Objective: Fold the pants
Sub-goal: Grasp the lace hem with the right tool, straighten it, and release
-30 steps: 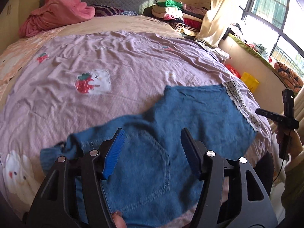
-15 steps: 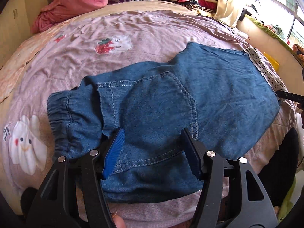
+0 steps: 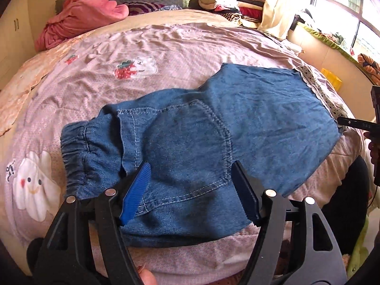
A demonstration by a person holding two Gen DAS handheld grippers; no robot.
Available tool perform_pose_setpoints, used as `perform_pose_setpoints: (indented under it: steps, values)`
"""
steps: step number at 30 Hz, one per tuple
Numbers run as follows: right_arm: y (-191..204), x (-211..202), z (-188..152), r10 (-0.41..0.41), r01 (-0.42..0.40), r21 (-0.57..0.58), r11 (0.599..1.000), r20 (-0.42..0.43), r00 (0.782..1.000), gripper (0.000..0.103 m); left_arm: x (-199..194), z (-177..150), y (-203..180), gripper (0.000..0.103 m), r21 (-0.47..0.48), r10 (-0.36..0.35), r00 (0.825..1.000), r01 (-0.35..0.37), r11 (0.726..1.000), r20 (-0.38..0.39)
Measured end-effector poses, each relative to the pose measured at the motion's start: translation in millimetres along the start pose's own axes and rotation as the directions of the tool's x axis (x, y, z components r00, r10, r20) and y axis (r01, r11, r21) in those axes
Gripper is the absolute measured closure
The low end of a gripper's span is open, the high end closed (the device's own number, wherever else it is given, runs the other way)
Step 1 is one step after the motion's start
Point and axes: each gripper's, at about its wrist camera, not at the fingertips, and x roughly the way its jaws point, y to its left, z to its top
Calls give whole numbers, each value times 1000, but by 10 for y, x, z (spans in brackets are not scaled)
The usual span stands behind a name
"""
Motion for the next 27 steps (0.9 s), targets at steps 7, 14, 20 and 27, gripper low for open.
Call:
perform_pose_setpoints:
  steps: [7, 14, 20, 27]
  values:
    - [22, -275, -112, 5, -8, 42, 999, 57, 998, 49, -154, 159, -221, 33, 25, -38, 999, 37, 999, 32]
    - [119, -618, -175, 1, -8, 45, 999, 146, 989, 37, -254, 379, -522, 30, 67, -88, 994, 83, 994, 61]
    - [158, -827, -220, 12, -26, 67, 997, 210, 978, 30, -258, 614, -823, 26, 123, -115, 990, 105, 987, 79]
    - [200, -919, -189, -5, -12, 67, 998, 249, 969, 22, -167, 865, -1155, 21, 187, -140, 986, 122, 975, 88]
